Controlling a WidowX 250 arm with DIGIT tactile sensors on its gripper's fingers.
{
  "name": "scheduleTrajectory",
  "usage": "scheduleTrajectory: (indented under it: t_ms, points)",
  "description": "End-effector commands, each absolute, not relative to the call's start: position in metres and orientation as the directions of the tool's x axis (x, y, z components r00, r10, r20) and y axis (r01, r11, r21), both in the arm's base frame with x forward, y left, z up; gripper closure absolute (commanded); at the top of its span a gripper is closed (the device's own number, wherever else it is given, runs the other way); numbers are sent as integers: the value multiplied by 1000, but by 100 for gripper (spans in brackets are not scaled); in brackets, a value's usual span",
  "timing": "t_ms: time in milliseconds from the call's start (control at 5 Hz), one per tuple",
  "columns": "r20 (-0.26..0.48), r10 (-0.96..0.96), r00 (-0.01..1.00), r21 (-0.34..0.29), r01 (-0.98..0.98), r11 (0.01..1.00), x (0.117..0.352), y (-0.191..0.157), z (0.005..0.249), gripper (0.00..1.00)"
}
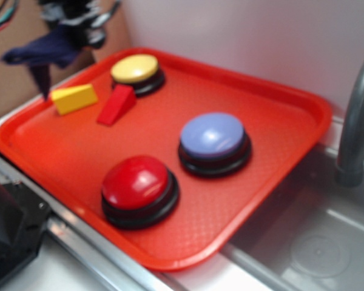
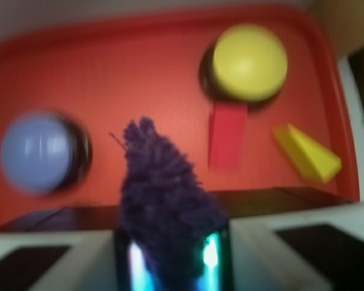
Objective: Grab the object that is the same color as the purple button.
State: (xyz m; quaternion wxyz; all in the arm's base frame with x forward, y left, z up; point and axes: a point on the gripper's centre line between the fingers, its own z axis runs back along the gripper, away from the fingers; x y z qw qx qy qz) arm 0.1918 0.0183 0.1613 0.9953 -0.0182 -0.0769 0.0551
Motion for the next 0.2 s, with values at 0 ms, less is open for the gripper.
scheduleTrajectory:
  t_ms: [0]
  points:
    - [162,222,962,-33,-219,975,185,33,163,100]
